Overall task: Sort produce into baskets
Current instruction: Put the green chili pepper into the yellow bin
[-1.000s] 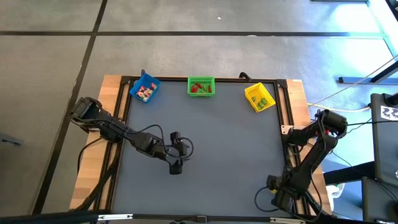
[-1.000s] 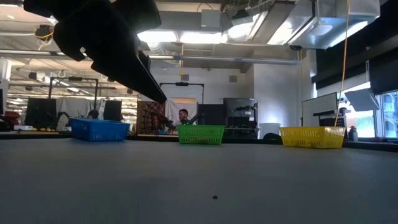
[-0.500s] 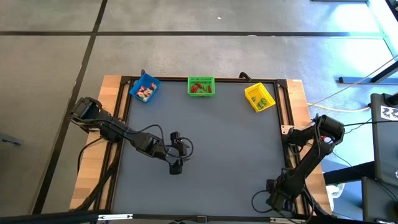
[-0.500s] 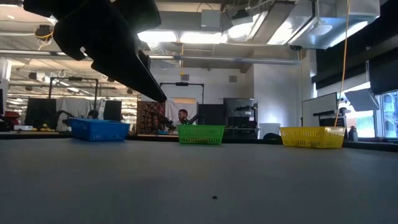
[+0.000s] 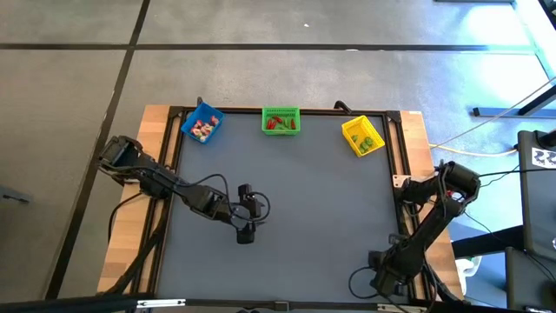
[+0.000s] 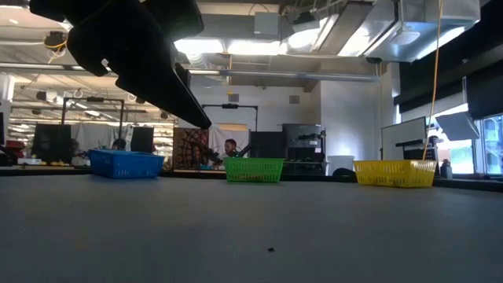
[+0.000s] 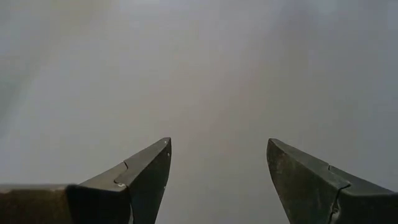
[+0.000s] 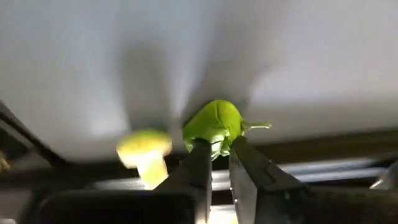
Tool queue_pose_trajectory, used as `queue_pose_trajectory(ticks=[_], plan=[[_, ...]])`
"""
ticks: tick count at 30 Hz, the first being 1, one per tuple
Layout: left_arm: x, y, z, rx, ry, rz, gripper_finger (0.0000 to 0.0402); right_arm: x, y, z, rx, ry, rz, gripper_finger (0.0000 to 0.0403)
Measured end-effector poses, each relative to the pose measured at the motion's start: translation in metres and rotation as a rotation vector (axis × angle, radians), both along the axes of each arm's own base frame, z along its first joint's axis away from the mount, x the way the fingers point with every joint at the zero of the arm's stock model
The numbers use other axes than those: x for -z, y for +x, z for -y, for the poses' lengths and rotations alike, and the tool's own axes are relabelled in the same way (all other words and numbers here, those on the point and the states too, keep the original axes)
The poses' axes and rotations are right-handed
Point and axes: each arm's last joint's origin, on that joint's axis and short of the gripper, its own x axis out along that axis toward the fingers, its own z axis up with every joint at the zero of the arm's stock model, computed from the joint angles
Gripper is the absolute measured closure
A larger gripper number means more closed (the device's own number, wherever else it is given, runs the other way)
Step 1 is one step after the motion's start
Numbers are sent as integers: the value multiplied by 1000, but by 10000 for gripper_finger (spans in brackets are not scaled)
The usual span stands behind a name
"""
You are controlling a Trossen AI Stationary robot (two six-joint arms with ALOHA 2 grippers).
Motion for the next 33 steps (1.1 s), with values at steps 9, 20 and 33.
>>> queue_pose_trajectory(ticks=[9, 20, 33], plan=[[0, 0, 0, 4, 6, -4, 141, -19, 37, 2, 35, -44, 238, 387], [0, 0, 0, 10, 14, -7, 141, -22, 70, 25, 96, -117, 356, 386], [0, 0, -1, 15, 20, -9, 141, -22, 91, 45, 163, -145, 380, 281]])
